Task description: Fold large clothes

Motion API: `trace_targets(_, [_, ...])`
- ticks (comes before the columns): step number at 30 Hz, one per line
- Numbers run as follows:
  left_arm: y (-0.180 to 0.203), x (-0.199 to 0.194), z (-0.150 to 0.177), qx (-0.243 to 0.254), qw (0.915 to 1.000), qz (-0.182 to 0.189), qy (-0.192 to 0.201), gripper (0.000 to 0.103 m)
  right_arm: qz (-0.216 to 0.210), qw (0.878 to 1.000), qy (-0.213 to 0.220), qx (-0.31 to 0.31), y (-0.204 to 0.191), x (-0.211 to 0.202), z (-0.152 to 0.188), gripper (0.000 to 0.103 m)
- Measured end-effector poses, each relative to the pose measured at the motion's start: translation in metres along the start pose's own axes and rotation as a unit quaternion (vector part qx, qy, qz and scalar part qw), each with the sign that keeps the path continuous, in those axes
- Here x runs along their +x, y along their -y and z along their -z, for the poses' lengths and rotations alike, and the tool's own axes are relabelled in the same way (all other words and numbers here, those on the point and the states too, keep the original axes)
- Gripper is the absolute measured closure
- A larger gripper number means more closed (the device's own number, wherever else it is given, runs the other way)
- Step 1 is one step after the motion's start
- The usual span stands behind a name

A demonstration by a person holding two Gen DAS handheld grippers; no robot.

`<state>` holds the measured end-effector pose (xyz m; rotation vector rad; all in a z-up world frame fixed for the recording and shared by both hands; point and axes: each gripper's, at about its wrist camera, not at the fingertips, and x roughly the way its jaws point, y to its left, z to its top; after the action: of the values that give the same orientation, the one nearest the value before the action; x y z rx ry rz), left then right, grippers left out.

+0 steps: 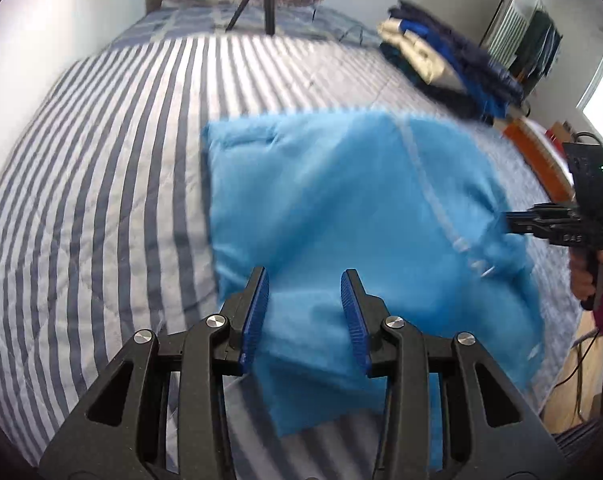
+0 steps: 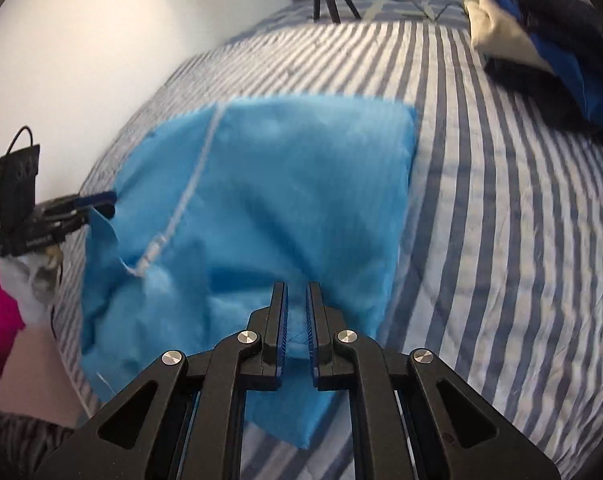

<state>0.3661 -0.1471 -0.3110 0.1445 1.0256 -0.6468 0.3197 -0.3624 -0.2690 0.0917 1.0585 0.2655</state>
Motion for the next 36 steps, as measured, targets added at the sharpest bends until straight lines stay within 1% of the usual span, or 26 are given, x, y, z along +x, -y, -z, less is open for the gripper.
trace_targets(1, [-0.003,0.004,0.006,0.003,1.0000,0.000,-0.004,0.066,-0.002,1.000,-0.003,0.000,0.001,0.002,0.005,0.095])
trace_targets(3, [-0.003,0.004,0.014,0.014,0.9999,-0.002,0.003,0.067,-0.008,1.000,0.005,-0.002,0.004,-0.002,0.016,0.095])
trace_targets(5, [-0.001,0.000,0.015,0.020,0.9998,-0.001,0.000,0.067,0.003,1.000,-0.001,-0.016,0.000,-0.009,0.016,0.096])
trace_targets(7, [-0.005,-0.009,0.012,0.011,0.9999,0.003,0.003,0.067,0.016,0.999,0.001,-0.031,-0.003,-0.023,0.014,0.095])
trace_targets(8, [-0.008,-0.015,0.009,0.002,0.9999,0.006,0.010,0.067,0.017,0.999,0.010,-0.037,-0.005,-0.033,0.010,0.095])
trace_targets(11, [-0.014,-0.031,-0.007,-0.020,0.9991,0.015,0.034,0.067,0.015,0.998,0.047,-0.042,-0.006,-0.056,-0.001,0.095])
trace_targets(13, [-0.014,-0.035,-0.027,-0.030,0.9983,0.020,0.046,0.067,0.013,0.997,0.067,-0.041,-0.009,-0.063,-0.019,0.095])
trace_targets(15, [-0.004,-0.031,-0.047,-0.014,0.9985,0.020,0.049,0.067,0.011,0.996,0.081,-0.040,-0.014,-0.061,-0.040,0.095])
trace_targets(17, [0.008,-0.019,-0.064,0.007,0.9989,0.007,0.046,0.067,0.000,0.996,0.086,-0.036,-0.017,-0.052,-0.058,0.095])
trace_targets(18, [0.012,-0.013,-0.069,0.011,0.9990,0.005,0.043,0.067,-0.003,0.996,0.086,-0.032,-0.019,-0.043,-0.067,0.095])
trace_targets(20, [0.018,0.007,-0.080,0.012,0.9995,0.006,0.030,0.067,0.009,0.996,0.079,-0.027,-0.020,-0.024,-0.079,0.095])
trace_targets(22, [0.025,0.027,-0.085,0.026,0.9995,-0.011,0.016,0.067,0.023,0.997,0.063,-0.025,-0.017,-0.003,-0.083,0.095])
trace_targets(24, [0.027,0.045,-0.087,0.037,0.9987,-0.036,-0.002,0.067,0.037,0.998,0.046,-0.025,-0.010,0.011,-0.080,0.095])
trace_targets(25, [0.024,0.053,-0.085,0.039,0.9984,-0.040,-0.013,0.067,0.038,0.998,0.037,-0.024,-0.006,0.018,-0.078,0.095])
trace_targets(27, [0.019,0.061,-0.081,0.040,0.9983,-0.038,-0.017,0.067,0.031,0.999,0.028,-0.021,0.001,0.024,-0.073,0.095])
trace_targets(31, [0.013,0.061,-0.076,0.044,0.9986,-0.028,-0.012,0.067,0.007,1.000,0.027,-0.013,0.011,0.023,-0.061,0.095])
trace_targets(34, [0.010,0.051,-0.073,0.043,0.9985,-0.031,-0.013,0.067,0.012,1.000,0.017,-0.021,0.010,0.012,-0.055,0.095])
trace_targets(36, [0.004,0.038,-0.070,0.027,0.9994,-0.020,-0.003,0.067,0.009,1.000,0.023,-0.015,0.010,0.000,-0.048,0.095])
